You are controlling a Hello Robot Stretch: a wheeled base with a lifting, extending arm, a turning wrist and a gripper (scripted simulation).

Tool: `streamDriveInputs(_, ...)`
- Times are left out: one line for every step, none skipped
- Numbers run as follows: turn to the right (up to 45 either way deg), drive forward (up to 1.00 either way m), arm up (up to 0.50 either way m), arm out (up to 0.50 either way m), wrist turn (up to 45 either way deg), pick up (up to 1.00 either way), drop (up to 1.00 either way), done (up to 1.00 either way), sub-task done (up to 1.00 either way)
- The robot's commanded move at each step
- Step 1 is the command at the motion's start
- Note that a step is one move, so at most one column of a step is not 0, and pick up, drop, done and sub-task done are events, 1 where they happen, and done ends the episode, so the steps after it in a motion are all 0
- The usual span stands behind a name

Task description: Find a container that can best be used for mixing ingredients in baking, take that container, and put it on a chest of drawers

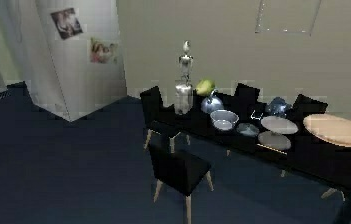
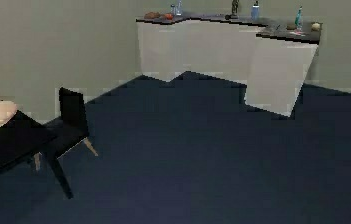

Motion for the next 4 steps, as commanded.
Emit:
streamDriveInputs(33.0, 0.00, 0.00, 0.00, 0.0, 0.00, 0.00, 0.00, 0.00)
streamDriveInputs(0.0, 0.50, 0.00, 0.00, 0.0, 0.00, 0.00, 0.00, 0.00)
streamDriveInputs(-45.0, 0.00, 0.00, 0.00, 0.0, 0.00, 0.00, 0.00, 0.00)
streamDriveInputs(-45.0, 0.00, 0.00, 0.00, 0.0, 0.00, 0.00, 0.00, 0.00)
